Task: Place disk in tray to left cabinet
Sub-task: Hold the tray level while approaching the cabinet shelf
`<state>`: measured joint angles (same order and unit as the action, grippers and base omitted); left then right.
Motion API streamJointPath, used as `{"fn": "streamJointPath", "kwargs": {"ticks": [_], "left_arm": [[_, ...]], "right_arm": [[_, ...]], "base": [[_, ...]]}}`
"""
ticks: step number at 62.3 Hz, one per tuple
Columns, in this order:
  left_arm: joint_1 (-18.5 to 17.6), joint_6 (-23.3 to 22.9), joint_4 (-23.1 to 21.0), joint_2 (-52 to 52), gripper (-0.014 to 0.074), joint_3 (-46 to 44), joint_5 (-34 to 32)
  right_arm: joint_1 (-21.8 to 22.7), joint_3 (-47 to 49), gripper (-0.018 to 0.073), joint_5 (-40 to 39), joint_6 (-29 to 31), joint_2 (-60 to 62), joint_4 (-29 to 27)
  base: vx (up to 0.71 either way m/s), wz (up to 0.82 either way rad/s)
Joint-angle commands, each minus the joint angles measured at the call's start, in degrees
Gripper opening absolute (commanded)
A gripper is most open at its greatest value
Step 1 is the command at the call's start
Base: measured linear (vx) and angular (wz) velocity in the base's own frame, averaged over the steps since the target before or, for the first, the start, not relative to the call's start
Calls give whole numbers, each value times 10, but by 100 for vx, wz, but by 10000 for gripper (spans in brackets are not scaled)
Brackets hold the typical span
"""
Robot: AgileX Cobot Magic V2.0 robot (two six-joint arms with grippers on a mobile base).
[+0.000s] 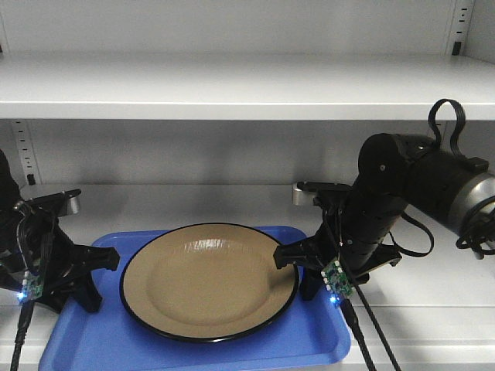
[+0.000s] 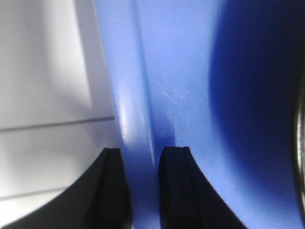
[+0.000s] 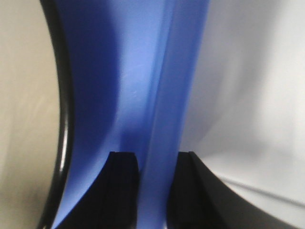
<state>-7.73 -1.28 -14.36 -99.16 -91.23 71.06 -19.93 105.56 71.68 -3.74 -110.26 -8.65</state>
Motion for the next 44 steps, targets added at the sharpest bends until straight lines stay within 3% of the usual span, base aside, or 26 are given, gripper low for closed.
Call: {"fn": "streamJointPath", "kwargs": {"ticks": [1,44], "left_arm": [[0,6,7,34,0,-21,5],[0,6,7,34,0,-21,5]], "right_arm": [[5,19,-4,10,10,38,22],[5,19,-4,10,10,38,22]], "base": [[7,-2],[2,0]]}}
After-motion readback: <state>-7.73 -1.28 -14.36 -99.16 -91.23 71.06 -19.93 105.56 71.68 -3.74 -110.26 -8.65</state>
